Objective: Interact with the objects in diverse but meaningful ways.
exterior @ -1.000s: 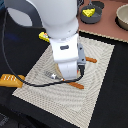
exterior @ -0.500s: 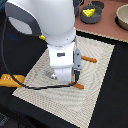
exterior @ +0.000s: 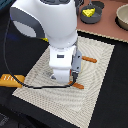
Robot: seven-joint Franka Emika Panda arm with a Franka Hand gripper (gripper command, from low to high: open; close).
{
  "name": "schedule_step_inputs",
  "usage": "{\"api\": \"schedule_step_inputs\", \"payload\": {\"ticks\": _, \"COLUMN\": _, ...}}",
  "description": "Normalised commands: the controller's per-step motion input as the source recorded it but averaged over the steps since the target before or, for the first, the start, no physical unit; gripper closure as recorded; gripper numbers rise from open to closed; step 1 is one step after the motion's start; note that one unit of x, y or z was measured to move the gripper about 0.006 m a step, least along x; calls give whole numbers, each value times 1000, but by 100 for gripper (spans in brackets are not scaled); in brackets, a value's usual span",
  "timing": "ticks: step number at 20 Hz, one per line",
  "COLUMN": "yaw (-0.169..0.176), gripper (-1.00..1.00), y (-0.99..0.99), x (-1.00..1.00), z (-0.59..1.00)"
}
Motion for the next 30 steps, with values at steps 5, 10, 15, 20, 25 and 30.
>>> {"api": "schedule_step_inputs", "payload": {"ticks": 5, "yaw": -9, "gripper": -100, "y": 44, "x": 411, "z": -10}}
{"api": "schedule_step_inputs", "payload": {"ticks": 10, "yaw": -12, "gripper": 100, "y": 25, "x": 404, "z": -9}}
{"api": "schedule_step_inputs", "payload": {"ticks": 15, "yaw": -29, "gripper": 100, "y": 65, "x": 500, "z": 0}}
{"api": "schedule_step_inputs", "payload": {"ticks": 20, "yaw": -36, "gripper": 100, "y": 90, "x": 533, "z": 0}}
{"api": "schedule_step_inputs", "payload": {"ticks": 25, "yaw": -39, "gripper": 100, "y": 114, "x": 578, "z": 5}}
{"api": "schedule_step_inputs", "payload": {"ticks": 30, "yaw": -44, "gripper": 100, "y": 170, "x": 566, "z": 247}}
